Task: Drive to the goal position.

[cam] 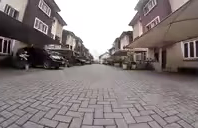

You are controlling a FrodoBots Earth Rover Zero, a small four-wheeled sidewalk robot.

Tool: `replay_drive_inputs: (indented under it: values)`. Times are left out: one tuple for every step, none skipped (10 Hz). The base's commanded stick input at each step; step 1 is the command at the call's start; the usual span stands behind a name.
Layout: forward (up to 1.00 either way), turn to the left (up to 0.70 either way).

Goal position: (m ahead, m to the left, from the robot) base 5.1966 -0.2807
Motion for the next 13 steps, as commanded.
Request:
replay_drive_inputs:
  values:
    - [0.7, 0.0]
    - [0.7, 0.0]
    - [0.7, 0.0]
    - [0.7, 0.0]
    - [0.7, 0.0]
    - [0.7, 0.0]
    - [0.7, 0.0]
    - [0.7, 0.0]
    - [0.7, 0.0]
    - [0.7, 0.0]
    - [0.7, 0.0]
    - [0.7, 0.0]
    - [0.7, 0.0]
